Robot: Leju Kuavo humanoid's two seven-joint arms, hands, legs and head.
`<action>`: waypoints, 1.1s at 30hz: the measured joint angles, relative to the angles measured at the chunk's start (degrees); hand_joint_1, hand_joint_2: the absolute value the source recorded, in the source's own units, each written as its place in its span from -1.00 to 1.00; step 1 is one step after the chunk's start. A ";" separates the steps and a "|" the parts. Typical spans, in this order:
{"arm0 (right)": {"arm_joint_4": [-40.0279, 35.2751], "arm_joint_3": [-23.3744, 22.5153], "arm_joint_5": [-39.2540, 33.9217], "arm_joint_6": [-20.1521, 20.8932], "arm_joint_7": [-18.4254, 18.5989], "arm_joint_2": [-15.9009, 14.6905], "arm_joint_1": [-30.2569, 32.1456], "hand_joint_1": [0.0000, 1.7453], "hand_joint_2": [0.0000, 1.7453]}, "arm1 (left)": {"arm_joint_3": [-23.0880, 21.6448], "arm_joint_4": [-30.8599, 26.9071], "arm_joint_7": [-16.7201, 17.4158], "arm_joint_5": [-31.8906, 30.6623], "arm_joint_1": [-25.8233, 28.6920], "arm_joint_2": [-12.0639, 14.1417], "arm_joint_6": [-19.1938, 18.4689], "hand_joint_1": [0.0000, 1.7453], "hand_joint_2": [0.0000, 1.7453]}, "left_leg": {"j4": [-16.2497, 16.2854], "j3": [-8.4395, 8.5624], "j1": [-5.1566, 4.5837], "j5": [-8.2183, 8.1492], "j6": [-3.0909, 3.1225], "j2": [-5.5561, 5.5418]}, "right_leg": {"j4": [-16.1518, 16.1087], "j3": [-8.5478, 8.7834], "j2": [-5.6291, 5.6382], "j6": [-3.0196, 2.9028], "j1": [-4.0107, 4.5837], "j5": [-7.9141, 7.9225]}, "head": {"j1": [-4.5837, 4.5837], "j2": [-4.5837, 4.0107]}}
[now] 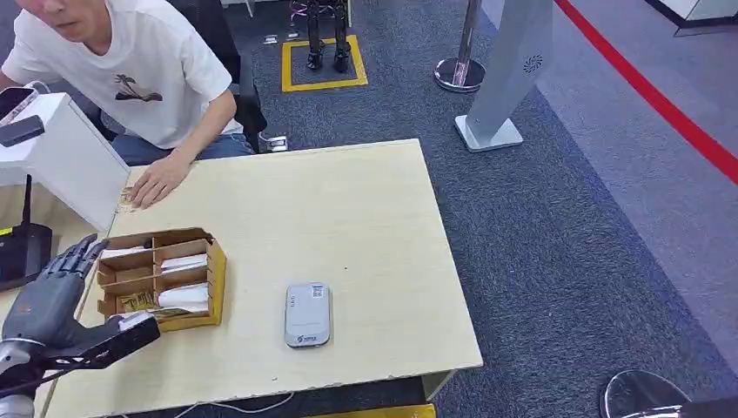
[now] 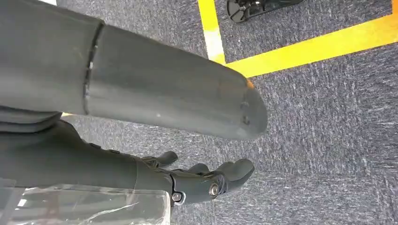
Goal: Pass the card to the sensor for recognition and then transmit it.
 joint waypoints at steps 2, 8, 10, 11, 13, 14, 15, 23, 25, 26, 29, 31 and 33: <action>0.00 0.00 0.11 -0.02 0.00 0.00 -0.05 -1.00 -1.00 | -0.37 0.39 0.00 0.46 -0.50 0.06 -0.48 -1.00 1.00 | 0.00 0.00 0.00 0.00 0.00 0.00 | 0.00 0.00 0.00 0.00 0.00 0.00 | 0.02 0.00; 0.00 0.02 0.31 -0.02 0.02 0.00 -0.14 -1.00 -1.00 | -1.20 1.05 0.00 1.84 -1.21 0.87 -1.20 -1.00 1.00 | 0.00 0.00 0.01 0.00 0.00 0.01 | 0.00 -0.01 0.01 0.00 0.00 0.00 | 0.02 0.00; 0.00 0.04 0.31 -0.02 0.02 0.00 -0.14 -1.00 -1.00 | -1.33 1.18 0.02 1.94 -1.30 1.03 -1.22 -1.00 1.00 | 0.00 0.00 0.01 0.00 0.00 0.01 | 0.00 -0.01 0.01 0.00 0.00 0.00 | 0.02 0.00; 0.00 0.04 0.31 -0.02 0.02 0.00 -0.14 -1.00 -1.00 | -1.35 1.22 0.07 1.94 -1.34 1.03 -1.25 -1.00 1.00 | 0.00 0.00 0.01 0.00 0.00 0.01 | 0.00 -0.01 0.01 0.00 0.00 0.00 | 0.02 0.00; 0.00 0.04 0.31 -0.02 0.02 0.00 -0.18 -1.00 -1.00 | -1.55 1.44 0.18 1.94 -1.57 1.05 -1.25 -1.00 1.00 | 0.00 0.00 0.01 0.00 0.00 0.01 | 0.00 0.00 0.01 0.00 0.00 0.00 | 0.02 -0.02; 0.00 0.07 0.31 -0.02 0.02 0.00 -0.20 -1.00 -1.00 | -1.62 1.49 0.22 1.95 -1.58 1.09 -1.25 -1.00 1.00 | 0.00 0.00 0.01 0.00 0.00 0.01 | 0.00 0.00 0.01 0.00 0.00 0.00 | 0.00 0.00; 0.00 0.09 0.31 -0.02 0.02 0.00 -0.20 -1.00 -1.00 | -1.70 1.51 0.26 1.94 -1.60 1.11 -1.27 -1.00 1.00 | 0.00 0.00 0.00 0.00 0.00 0.02 | 0.00 -0.01 0.02 0.00 0.00 0.00 | 0.02 0.00; 0.00 0.11 0.20 -0.04 0.02 0.00 -0.22 -1.00 -1.00 | -2.56 1.53 0.44 4.46 -1.60 1.79 -2.23 -1.00 1.00 | 0.00 0.00 0.01 0.00 0.00 0.01 | 0.00 0.00 0.01 0.00 0.00 0.00 | 0.02 0.00; 0.00 0.11 -0.09 -0.11 0.02 0.00 -0.20 -1.00 -1.00 | -2.84 1.51 0.48 4.76 -1.34 2.10 -2.23 -1.00 1.00 | 0.00 0.00 0.01 0.00 0.00 0.01 | 0.00 0.00 0.02 0.00 0.00 0.00 | 0.00 0.00; 0.00 0.09 -0.18 -0.13 0.02 0.00 -0.19 -1.00 -1.00 | -2.97 1.40 0.50 4.85 -0.93 2.34 -2.23 -1.00 1.00 | 0.00 0.00 0.01 0.00 0.00 0.03 | 0.00 0.00 0.02 0.00 0.00 0.00 | 0.02 0.00; 0.00 0.09 -0.37 -0.28 0.02 0.00 -0.08 -1.00 -1.00 | -3.32 0.46 0.61 5.09 0.82 3.17 -2.25 -1.00 1.00 | 0.00 0.00 0.01 0.00 0.00 0.04 | 0.00 -0.01 0.04 -0.01 0.00 -0.01 | 0.02 0.00; 0.00 0.09 -0.41 -0.28 0.02 0.00 -0.06 -1.00 -1.00 | -3.61 -0.37 0.85 5.22 1.86 3.85 -2.29 -1.00 1.00 | 0.00 -0.01 0.01 -0.01 0.00 0.03 | 0.00 -0.01 0.03 -0.01 0.00 -0.01 | 0.00 0.00; 0.00 0.09 -0.55 -0.28 0.00 0.00 -0.08 -1.00 -1.00 | -3.78 -0.96 0.85 5.25 2.57 4.26 -2.29 -1.00 1.00 | -0.01 -0.01 0.01 -0.01 0.00 0.02 | 0.00 -0.01 0.02 0.00 0.00 -0.01 | 0.00 0.00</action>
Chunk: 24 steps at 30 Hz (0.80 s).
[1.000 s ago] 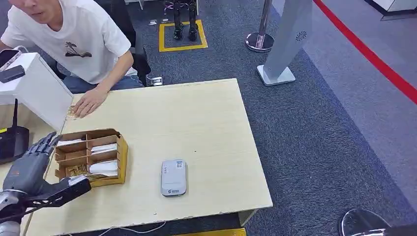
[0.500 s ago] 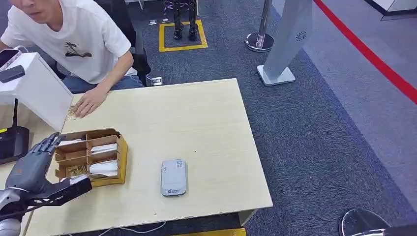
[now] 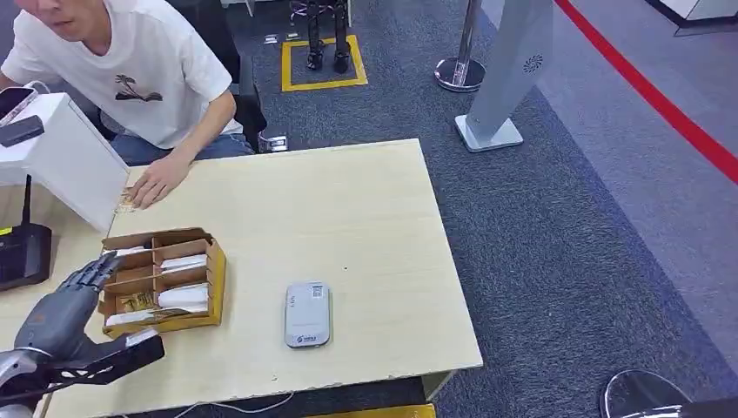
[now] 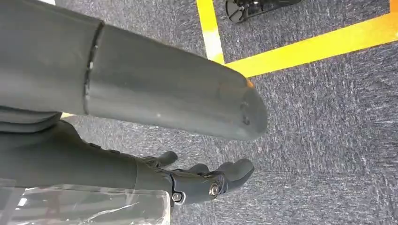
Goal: Pass the card to the sensor for recognition and then transmit it.
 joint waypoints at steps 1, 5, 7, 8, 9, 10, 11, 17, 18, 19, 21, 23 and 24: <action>0.00 0.00 -0.02 0.00 -0.02 0.02 0.00 -1.00 -1.00 | -0.04 -0.35 0.02 0.02 0.32 0.20 -0.02 -1.00 1.00 | 0.00 0.00 0.00 0.00 0.00 0.00 | 0.00 0.00 0.00 0.00 0.00 0.00 | 0.02 -0.02; 0.00 0.00 -0.15 -0.02 -0.07 0.00 0.01 -1.00 -1.00 | -0.22 -1.68 0.28 0.15 1.50 0.89 -0.02 -1.00 1.00 | 0.00 0.00 0.00 0.00 0.00 0.00 | 0.00 0.01 0.00 0.00 0.00 0.00 | 0.02 -0.02; 0.00 0.00 -0.15 -0.02 -0.07 0.00 0.04 -1.00 -1.00 | -0.24 -2.08 0.53 0.20 2.13 1.07 -0.02 -1.00 1.00 | 0.00 0.01 0.00 0.00 0.00 0.00 | 0.00 0.01 0.00 0.00 0.00 0.00 | 0.02 -0.02; 0.00 0.00 -0.15 -0.02 -0.04 0.00 0.08 -1.00 -1.00 | -0.26 -2.31 0.70 0.35 2.45 1.14 0.00 -1.00 1.00 | 0.00 0.01 0.00 0.00 0.00 0.00 | 0.00 0.01 0.00 0.00 0.00 0.00 | 0.02 -0.02; 0.00 0.00 -0.15 -0.04 -0.02 0.00 0.13 -1.00 -1.00 | -0.26 -2.51 0.79 0.39 2.74 1.29 0.00 -1.00 1.00 | 0.00 0.00 0.00 0.00 0.00 0.00 | 0.00 0.01 0.00 0.00 0.00 0.00 | 0.02 0.00; 0.00 0.00 -0.13 -0.07 0.00 0.00 0.17 -1.00 -1.00 | -0.26 -2.58 0.81 0.46 2.94 1.29 0.00 -1.00 1.00 | 0.00 0.00 0.00 0.00 0.00 0.00 | 0.00 0.01 0.00 0.00 0.00 0.00 | 0.02 0.00; 0.02 0.00 -0.09 -0.04 0.00 0.00 0.20 -1.00 -1.00 | -0.26 -2.64 0.83 0.52 3.07 1.31 0.00 -1.00 1.00 | 0.00 0.00 -0.01 0.00 0.00 -0.01 | 0.00 0.01 0.00 0.00 0.00 0.00 | 0.00 0.00; 0.02 0.00 0.02 -0.04 0.00 0.00 0.21 -1.00 -1.00 | -0.26 -2.64 0.85 0.57 3.43 1.31 0.00 -1.00 1.00 | 0.00 0.00 0.00 0.00 0.00 -0.01 | 0.00 0.01 -0.01 0.00 0.00 0.00 | 0.02 0.00; 0.02 0.00 0.02 -0.04 0.02 0.00 0.21 -1.00 -1.00 | -0.26 -2.64 0.85 0.57 3.46 1.31 0.00 -1.00 1.00 | 0.00 0.00 0.00 0.00 0.00 -0.01 | 0.00 0.01 -0.01 0.00 0.00 0.00 | 0.00 0.00; 0.02 0.00 0.09 -0.04 0.02 0.00 0.22 -1.00 -1.00 | -0.26 -2.64 0.85 0.57 3.50 1.31 0.00 -1.00 1.00 | 0.00 0.00 0.00 0.00 0.00 -0.01 | 0.00 0.01 -0.01 0.00 0.00 0.00 | 0.02 -0.02; 0.02 0.00 0.11 -0.04 0.02 0.00 0.22 -1.00 -1.00 | -0.26 -2.64 0.85 0.57 3.59 1.31 0.00 -1.00 1.00 | 0.00 0.00 0.00 0.00 0.00 -0.01 | 0.00 0.01 -0.01 0.00 0.00 0.00 | 0.00 -0.02; 0.02 0.00 0.11 -0.04 0.02 0.00 0.22 -1.00 -1.00 | -0.26 -2.64 0.85 0.57 3.66 1.31 0.00 -1.00 1.00 | 0.00 0.00 0.00 0.00 0.00 -0.01 | 0.00 0.01 -0.01 0.00 0.00 0.00 | 0.02 -0.02; 0.02 0.00 0.11 -0.04 0.02 0.00 0.22 -1.00 -1.00 | -0.26 -2.67 0.85 0.57 3.68 1.31 0.00 -1.00 1.00 | 0.00 0.00 0.00 0.00 0.00 -0.01 | 0.00 0.01 -0.01 0.00 0.00 0.00 | 0.02 -0.02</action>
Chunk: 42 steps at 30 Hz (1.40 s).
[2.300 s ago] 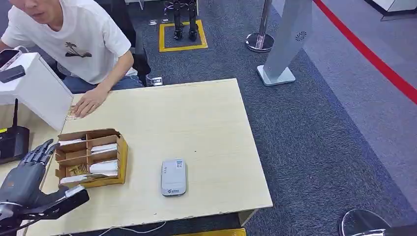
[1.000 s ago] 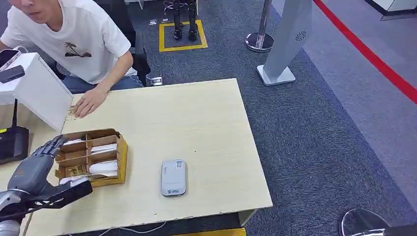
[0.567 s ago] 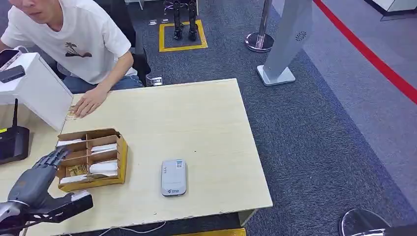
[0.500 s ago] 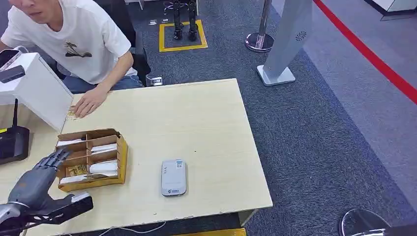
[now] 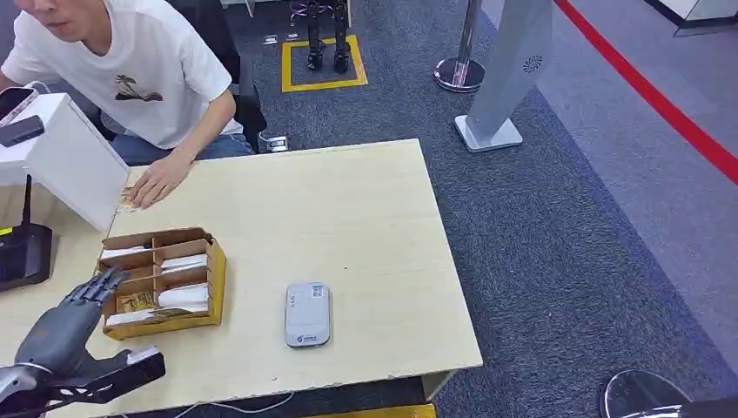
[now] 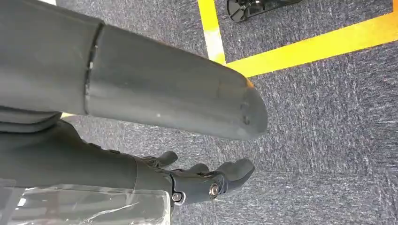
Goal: Pass the card to the sensor for recognition and then transmit it.
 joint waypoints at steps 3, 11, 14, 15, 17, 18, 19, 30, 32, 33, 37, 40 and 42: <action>0.00 0.00 0.26 0.02 0.00 0.00 -0.01 -1.00 -1.00 | 0.00 0.02 0.22 0.02 -0.16 -0.09 0.00 -1.00 1.00 | 0.00 0.00 0.00 0.00 0.00 0.00 | 0.00 -0.01 0.00 0.00 0.00 0.00 | -0.02 0.00; 0.00 0.33 1.29 0.11 0.70 0.02 -0.47 -1.00 -1.00 | -0.87 3.89 0.57 0.35 -5.77 -2.76 -0.15 -1.00 1.00 | 0.01 0.01 -0.01 0.02 0.01 -0.06 | 0.00 0.02 -0.07 0.01 0.00 0.02 | 0.00 0.00; 0.00 0.74 1.64 0.09 0.96 0.02 -0.73 -1.00 -1.00 | -1.57 6.27 0.63 0.35 -8.31 -4.40 0.17 -1.00 1.00 | 0.01 0.01 -0.01 0.03 0.00 -0.06 | 0.00 0.01 -0.07 0.00 0.00 0.04 | -0.02 0.02; 0.00 0.90 1.79 0.11 1.03 0.02 -0.76 -1.00 -1.00 | -1.73 7.08 0.70 0.31 -9.11 -5.15 0.37 -1.00 1.00 | 0.01 0.01 -0.01 0.03 0.00 -0.06 | 0.00 0.01 -0.07 -0.01 -0.01 0.04 | 0.00 0.02; 0.00 1.18 2.10 0.13 1.05 0.02 -0.86 -1.00 -1.00 | -2.27 8.77 0.98 0.13 -10.84 -6.39 0.85 -1.00 1.00 | 0.02 0.01 -0.03 0.03 0.00 -0.07 | 0.00 0.01 -0.08 -0.01 -0.01 0.04 | 0.00 0.00; 0.00 1.33 2.14 0.20 1.05 0.02 -0.98 -1.00 -1.00 | -2.67 9.91 1.03 0.04 -11.67 -7.26 1.14 -1.00 1.00 | 0.02 0.01 -0.02 0.03 0.00 -0.06 | 0.00 0.01 -0.07 -0.01 -0.01 0.04 | -0.02 0.02; 0.00 1.38 2.19 0.22 1.07 0.02 -1.08 -1.00 -1.00 | -3.08 11.00 1.03 -0.09 -12.51 -7.91 1.27 -1.00 1.00 | 0.02 0.01 -0.02 0.03 0.00 -0.06 | -0.01 0.01 -0.07 -0.01 -0.01 0.04 | 0.00 0.02; 0.02 1.68 0.77 -0.04 0.86 0.07 -0.92 -1.00 -1.00 | -6.51 13.91 -0.02 -1.27 -10.63 -12.90 6.45 -1.00 1.00 | 0.01 0.01 -0.02 -0.04 0.00 0.12 | -0.01 -0.03 0.10 -0.03 -0.02 0.04 | 0.00 0.02; 0.02 1.62 0.35 -0.07 0.61 0.07 -0.44 -1.00 -1.00 | -6.69 12.28 0.26 -1.88 -7.63 -12.79 6.91 -1.00 1.00 | 0.00 0.00 -0.02 -0.05 0.00 0.11 | -0.01 -0.04 0.08 -0.01 -0.02 -0.02 | -0.02 0.02; 0.02 1.57 0.24 -0.07 0.57 0.07 -0.30 -1.00 -1.00 | -6.80 11.50 0.68 -2.10 -6.37 -12.53 7.08 -1.00 1.00 | 0.00 -0.03 0.00 -0.05 0.00 0.09 | -0.01 -0.04 0.07 -0.02 -0.01 -0.03 | 0.00 0.02; 0.02 1.46 -0.13 -0.04 0.44 0.07 0.10 -1.00 -1.00 | -6.38 7.73 1.66 -1.55 -0.92 -9.96 7.41 -1.00 1.00 | -0.01 -0.02 0.02 -0.07 -0.03 0.09 | 0.00 -0.05 0.06 -0.08 0.00 -0.07 | 0.02 0.02; 0.02 1.36 -0.24 -0.02 0.31 0.07 0.20 -1.00 -1.00 | -5.29 5.40 2.21 -1.05 1.97 -8.50 7.43 -1.00 1.00 | -0.01 -0.01 0.03 -0.06 -0.03 0.06 | 0.00 -0.03 0.03 -0.08 0.00 -0.07 | 0.00 0.02; 0.02 1.36 -0.26 -0.02 0.11 0.07 0.20 -1.00 -1.00 | -4.85 4.37 2.25 -0.92 3.04 -7.96 7.41 -1.00 1.00 | -0.01 -0.01 0.03 -0.04 -0.01 0.05 | 0.00 -0.02 0.01 -0.09 0.00 -0.07 | -0.02 0.02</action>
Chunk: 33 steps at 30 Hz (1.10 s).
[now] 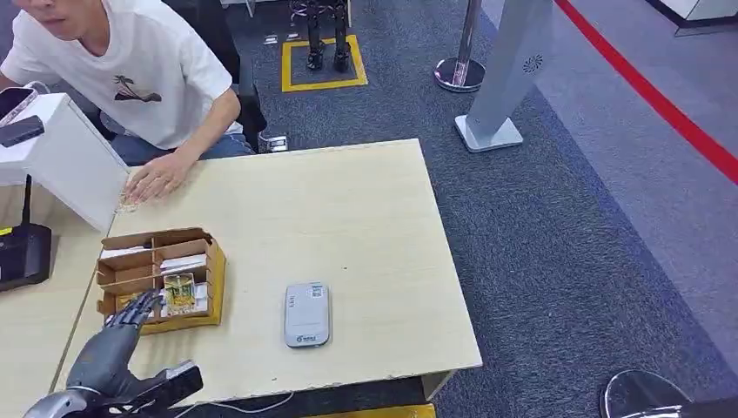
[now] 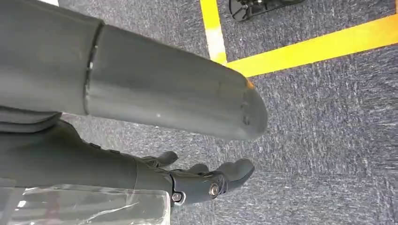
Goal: Pass the card to the sensor for recognition and then transmit it.
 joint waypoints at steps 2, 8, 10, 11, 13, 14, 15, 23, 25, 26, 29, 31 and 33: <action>0.00 -0.02 -0.02 0.00 -0.20 0.00 0.00 -1.00 -1.00 | 0.55 -0.92 0.00 -0.02 0.97 0.20 0.00 -1.00 1.00 | 0.00 0.01 0.00 0.01 -0.01 0.00 | 0.00 0.02 0.00 0.00 0.00 0.01 | 0.00 0.00; 0.00 -0.20 -0.29 -0.02 -0.33 0.00 0.20 -1.00 -1.00 | 1.09 -3.63 0.09 -0.64 3.56 0.81 0.39 -1.00 1.00 | 0.01 0.01 -0.02 0.01 -0.01 -0.02 | 0.00 0.03 0.00 0.00 0.00 0.01 | 0.00 0.00; 0.00 -0.24 -0.64 -0.02 -0.46 0.00 0.31 -1.00 -1.00 | 1.27 -4.70 0.31 -1.35 4.61 0.90 1.37 -1.00 1.00 | 0.01 0.01 -0.02 0.00 0.00 -0.02 | -0.01 0.03 0.00 0.00 0.00 0.01 | -0.02 -0.02; 0.00 -0.28 -0.72 -0.02 -0.55 0.00 0.40 -1.00 -1.00 | 1.33 -5.12 0.40 -1.55 5.08 0.90 2.03 -1.00 1.00 | 0.00 0.01 -0.02 0.00 0.00 -0.02 | -0.01 0.03 0.00 0.00 0.00 0.01 | 0.04 -0.02; 0.02 -0.44 -1.14 -0.02 -0.66 0.00 0.48 -1.00 -1.00 | 1.53 -6.34 0.42 -2.23 6.30 0.70 4.13 -1.00 1.00 | 0.00 0.01 -0.02 -0.01 0.00 -0.02 | -0.01 0.03 0.00 0.00 0.00 0.00 | 0.02 0.00; 0.02 -0.63 -1.23 -0.02 -0.66 0.02 0.51 -1.00 -1.00 | 1.60 -6.96 0.42 -2.52 6.88 0.52 5.07 -1.00 1.00 | 0.00 0.01 -0.02 -0.01 0.00 -0.02 | -0.01 0.03 0.00 0.00 0.00 0.00 | 0.00 0.00; 0.02 -0.72 -1.29 -0.02 -0.66 0.02 0.55 -1.00 -1.00 | 1.64 -7.63 0.44 -3.00 7.51 0.17 5.99 -1.00 1.00 | 0.00 0.01 -0.02 -0.01 0.00 -0.02 | -0.01 0.03 0.00 0.00 0.00 0.00 | 0.02 0.00; 0.02 -1.75 -2.25 -0.04 -0.81 0.39 1.02 -1.00 -1.00 | 1.64 -12.59 1.58 -5.31 13.64 -3.58 12.09 -1.00 1.00 | 0.00 0.00 -0.01 -0.02 -0.01 -0.03 | -0.02 0.03 -0.03 0.01 -0.01 0.00 | 0.02 0.00; 0.00 -2.08 -2.65 -0.11 -0.90 0.55 1.03 -1.00 -1.00 | 1.68 -14.39 1.75 -5.33 15.31 -4.57 14.32 -1.00 1.00 | 0.00 0.02 -0.01 -0.02 -0.01 -0.03 | -0.02 0.03 -0.02 0.01 -0.01 0.00 | 0.00 0.00; 0.00 -2.23 -2.82 -0.13 -0.90 0.57 1.07 -1.00 -1.00 | 1.71 -15.04 1.68 -5.33 15.84 -5.23 15.13 -1.00 1.00 | 0.00 0.01 -0.01 -0.02 -0.01 -0.03 | -0.02 0.03 -0.03 0.01 -0.01 0.00 | 0.00 0.00; 0.00 -2.93 -3.08 -0.15 -0.99 0.72 1.15 -1.00 -1.00 | 1.77 -17.51 1.12 -5.66 17.59 -7.06 17.29 -1.00 1.00 | 0.00 0.01 -0.02 -0.02 -0.01 -0.05 | -0.02 0.04 -0.06 0.01 -0.01 -0.01 | 0.00 0.00; 0.00 -3.17 -3.26 -0.15 -1.14 0.90 1.22 -1.00 -1.00 | 1.77 -19.00 0.61 -6.25 18.40 -8.35 18.14 -1.00 1.00 | 0.00 0.01 -0.02 -0.03 0.00 -0.05 | -0.03 0.04 -0.06 0.01 -0.01 -0.01 | 0.02 -0.02; 0.00 -3.26 -3.43 -0.15 -1.16 1.01 1.21 -1.00 -1.00 | 1.75 -19.85 0.33 -6.56 19.10 -9.09 18.67 -1.00 1.00 | 0.00 0.01 -0.02 -0.03 0.00 -0.05 | -0.03 0.04 -0.06 0.01 -0.01 -0.01 | 0.02 0.00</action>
